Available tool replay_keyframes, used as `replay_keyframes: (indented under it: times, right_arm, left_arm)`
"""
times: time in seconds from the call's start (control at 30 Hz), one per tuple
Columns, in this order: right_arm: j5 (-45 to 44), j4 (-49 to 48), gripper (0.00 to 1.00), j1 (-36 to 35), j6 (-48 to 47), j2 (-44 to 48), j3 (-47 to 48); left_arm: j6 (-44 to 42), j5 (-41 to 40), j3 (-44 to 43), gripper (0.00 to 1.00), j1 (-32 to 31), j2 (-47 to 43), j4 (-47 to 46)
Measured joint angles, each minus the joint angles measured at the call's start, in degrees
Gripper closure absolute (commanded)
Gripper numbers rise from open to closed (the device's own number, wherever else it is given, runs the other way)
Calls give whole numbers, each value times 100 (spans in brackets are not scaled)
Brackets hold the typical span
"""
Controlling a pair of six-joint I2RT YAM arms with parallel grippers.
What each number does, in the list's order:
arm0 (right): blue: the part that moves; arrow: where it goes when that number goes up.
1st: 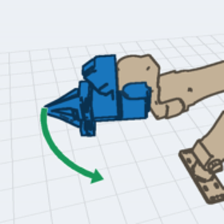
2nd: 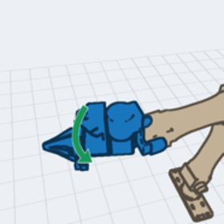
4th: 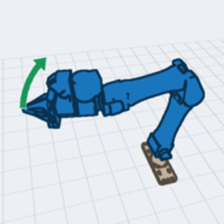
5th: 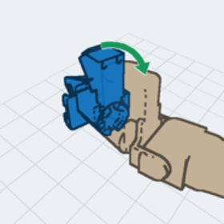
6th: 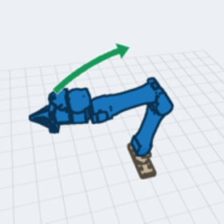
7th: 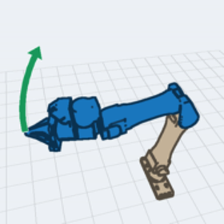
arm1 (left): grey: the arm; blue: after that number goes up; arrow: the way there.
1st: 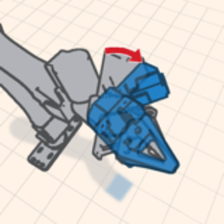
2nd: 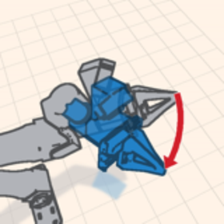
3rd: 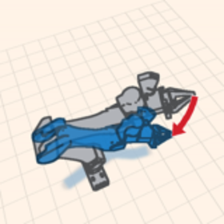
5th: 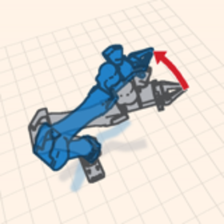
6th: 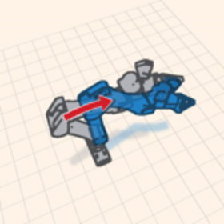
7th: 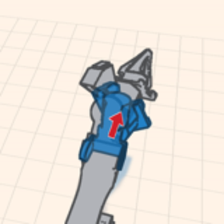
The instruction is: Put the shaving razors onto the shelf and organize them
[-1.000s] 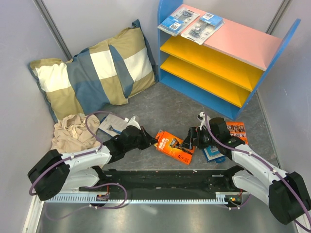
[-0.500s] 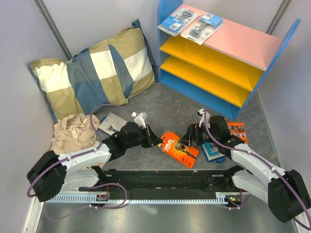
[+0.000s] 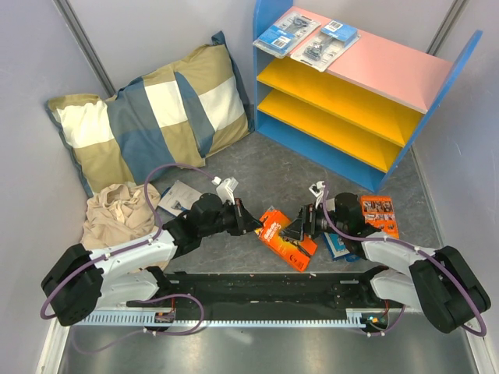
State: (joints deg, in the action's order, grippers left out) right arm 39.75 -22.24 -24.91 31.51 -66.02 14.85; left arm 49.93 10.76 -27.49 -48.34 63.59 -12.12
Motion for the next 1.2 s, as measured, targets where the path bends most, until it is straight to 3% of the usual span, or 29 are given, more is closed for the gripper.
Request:
replay_keyframes:
  times: [0.13,0.17,0.33,0.57,0.7,0.8,0.93,1.03,1.2]
  right_arm:
    - [422,-566,6,0,192,-4,-61]
    - [509,-680,15,2,236,0,-61]
    - [933,-1045,32,4,518,-33,-61]
    - [1381,-1464,67,-87,935,-297,-57]
    - [1462,-1493,77,-179,1016,-348,-42]
    - [1469,-1373,80,-188,986,-345,42]
    - [1471,-1032,83,-238,883,-205,225]
    - [1416,-614,86,-262,728,52,455]
    - [1217,79,89,-262,507,463,920]
  left_arm:
    - [-7,-13,-2,94,0,-2,0]
    - [-7,-22,-2,93,0,-2,0]
    - [-4,-85,-13,91,0,-2,-7]
    - [-4,-153,-33,90,0,0,-31]
    - [-4,-151,-33,86,0,0,-35]
    - [-7,-162,-33,65,2,0,-42]
    - [-76,-181,-129,10,4,-7,4]
    - [-142,-444,-367,0,4,-111,420]
    - [-251,-1180,-752,0,11,-614,1215]
